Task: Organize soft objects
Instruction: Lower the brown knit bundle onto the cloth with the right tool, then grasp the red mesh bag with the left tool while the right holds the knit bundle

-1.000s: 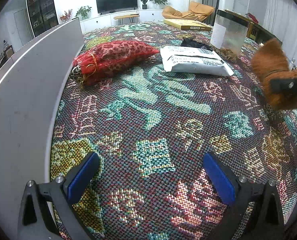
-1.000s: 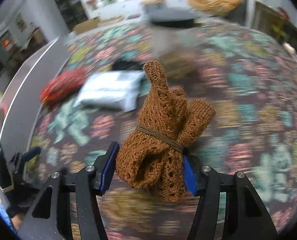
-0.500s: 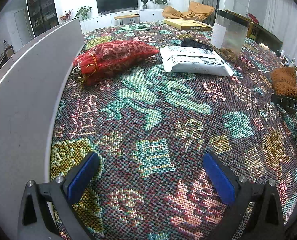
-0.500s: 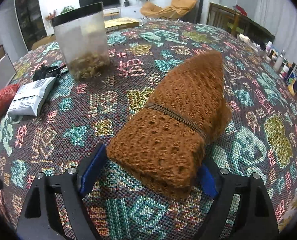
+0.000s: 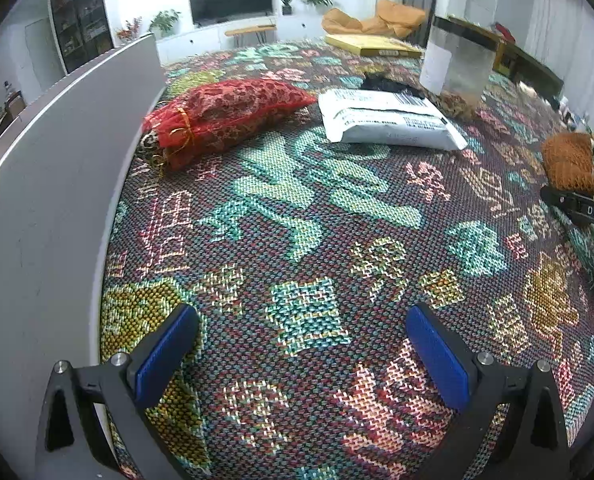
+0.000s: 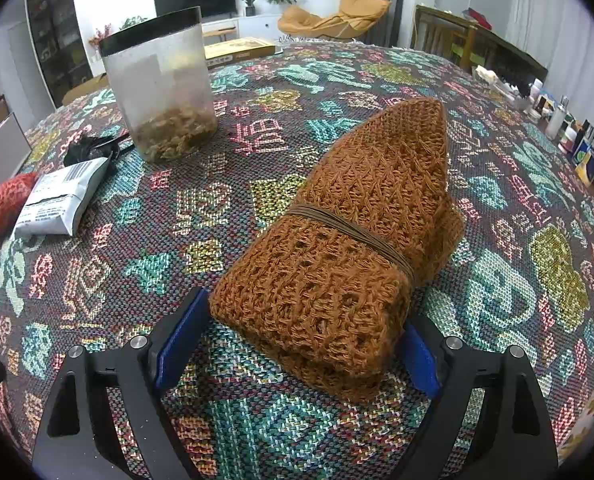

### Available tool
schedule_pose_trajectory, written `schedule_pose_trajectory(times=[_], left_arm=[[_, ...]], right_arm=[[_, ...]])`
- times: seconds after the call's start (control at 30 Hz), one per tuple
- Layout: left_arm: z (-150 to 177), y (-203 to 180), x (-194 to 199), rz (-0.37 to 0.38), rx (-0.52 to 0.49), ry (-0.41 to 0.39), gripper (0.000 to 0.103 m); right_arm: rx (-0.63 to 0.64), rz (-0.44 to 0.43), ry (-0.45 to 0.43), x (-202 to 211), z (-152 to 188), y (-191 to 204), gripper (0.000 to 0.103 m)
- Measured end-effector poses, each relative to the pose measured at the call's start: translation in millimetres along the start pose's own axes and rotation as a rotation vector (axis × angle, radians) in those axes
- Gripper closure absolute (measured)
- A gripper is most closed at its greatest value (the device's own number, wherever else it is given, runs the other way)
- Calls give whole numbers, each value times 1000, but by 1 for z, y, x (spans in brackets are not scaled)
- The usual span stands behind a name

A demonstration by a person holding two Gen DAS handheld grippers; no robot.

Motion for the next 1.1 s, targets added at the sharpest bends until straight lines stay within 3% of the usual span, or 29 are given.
schedule_pose_trajectory(times=[0.13,0.27,0.37,0.43,0.53,0.67,0.77,0.97,1.03,1.1], left_arm=[[-22,-3,-2,11,22,128,0],[-62,-12,19,17,26,90,0],[-107,-21,24,-63,-47,52,0],[-133,-21,17,-77,-72,47,0],[-170,-2,-16,-92,-24,67,0],[-189,22,-57,-74,34,112,1],[-190,32,-81,-84,45,136,1],[-178,44,-106,-14,113,220,1],[-174,40,-98,-12,89,193,20],[-172,39,-87,10,100,173,60]], right_arm=[[0,0,0,0,1,0,13],[0,0,-1,0,0,0,13],[-1,-1,-1,0,0,0,13],[-1,-1,-1,0,1,0,13],[-1,-1,-2,0,1,-1,13],[-1,-2,-2,0,1,-1,13],[-1,-5,-3,1,4,-1,12],[-1,-8,-4,0,2,-1,12],[-1,-8,-4,0,3,-1,12],[-1,-8,-4,0,3,-1,12]])
Point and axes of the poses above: each gripper's, at about its wrist camera, not at the fingertips, and x roughly against the way its jaws point, y to its left, z to its underside, the point moved 2 cm from there along -x, roughly the way its jaws point, and after that the axes turned 10 degrees about x, right-handed, at the moved point
